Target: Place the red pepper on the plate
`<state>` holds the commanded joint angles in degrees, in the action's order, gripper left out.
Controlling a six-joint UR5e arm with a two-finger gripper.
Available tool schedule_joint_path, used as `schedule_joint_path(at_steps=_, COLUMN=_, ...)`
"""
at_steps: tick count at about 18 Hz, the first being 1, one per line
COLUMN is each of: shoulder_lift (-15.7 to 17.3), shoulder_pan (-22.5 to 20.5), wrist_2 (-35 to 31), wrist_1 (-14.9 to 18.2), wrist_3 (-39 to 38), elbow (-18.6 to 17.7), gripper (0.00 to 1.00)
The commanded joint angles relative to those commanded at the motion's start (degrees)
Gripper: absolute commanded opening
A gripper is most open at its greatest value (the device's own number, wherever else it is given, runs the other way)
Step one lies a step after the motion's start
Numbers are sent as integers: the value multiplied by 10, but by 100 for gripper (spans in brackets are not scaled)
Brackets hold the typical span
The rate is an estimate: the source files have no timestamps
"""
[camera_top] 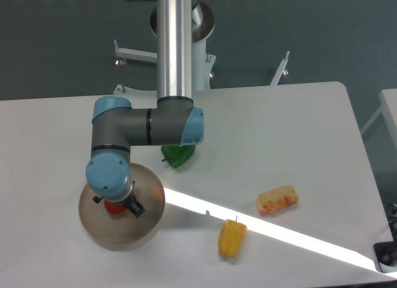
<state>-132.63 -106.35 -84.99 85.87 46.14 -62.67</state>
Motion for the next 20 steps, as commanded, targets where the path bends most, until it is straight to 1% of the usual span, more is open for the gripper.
schedule_joint_path(at_steps=3, shoulder_lift=16, shoulder_pan=-11, wrist_2=-1, wrist_1=3, wrist_3=11, elbow=0, gripper=99)
schedule_joint_path(at_steps=4, shoulder_lift=28, shoulder_pan=-26, wrist_2=-1, wrist_1=4, wrist_3=29, elbow=0, gripper=99)
schedule_joint_path(at_steps=6, shoulder_lift=40, shoulder_pan=-42, wrist_2=-2, wrist_1=4, wrist_3=51, elbow=0, gripper=99)
schedule_joint_path(at_steps=8, shoulder_lift=52, shoulder_pan=-67, wrist_2=-4, wrist_1=5, wrist_3=82, elbow=-2, gripper=99)
schedule_joint_path(at_steps=9, shoulder_lift=61, shoulder_pan=-86, wrist_2=-6, wrist_1=13, wrist_3=103, elbow=-1, gripper=99)
schedule_joint_path(at_steps=10, shoulder_lift=69, shoulder_pan=-106, wrist_2=-10, wrist_1=11, wrist_3=124, elbow=-2, gripper=99)
schedule_joint_path(at_steps=12, shoulder_lift=77, shoulder_pan=-127, wrist_2=-15, wrist_1=4, wrist_3=152, elbow=-2, gripper=99)
schedule_joint_path(at_steps=14, shoulder_lift=77, shoulder_pan=-148, wrist_2=-32, wrist_1=0, wrist_3=185, elbow=4, gripper=100)
schedule_joint_path(at_steps=15, shoulder_lift=78, shoulder_pan=-169, wrist_2=-41, wrist_1=-1, wrist_3=206, elbow=10, gripper=100)
schedule_joint_path(at_steps=16, shoulder_lift=81, shoulder_pan=-180, wrist_2=-42, wrist_1=-7, wrist_3=222, elbow=11, gripper=100)
schedule_joint_path(at_steps=17, shoulder_lift=82, shoulder_pan=-192, wrist_2=-43, wrist_1=-28, wrist_3=240, elbow=8, gripper=100)
schedule_joint_path(at_steps=18, shoulder_lift=82, shoulder_pan=-195, wrist_2=-45, wrist_1=-50, wrist_3=241, elbow=4, gripper=100)
schedule_joint_path(at_steps=20, shoulder_lift=82, shoulder_pan=-206, wrist_2=-48, wrist_1=-67, wrist_3=242, elbow=4, gripper=100)
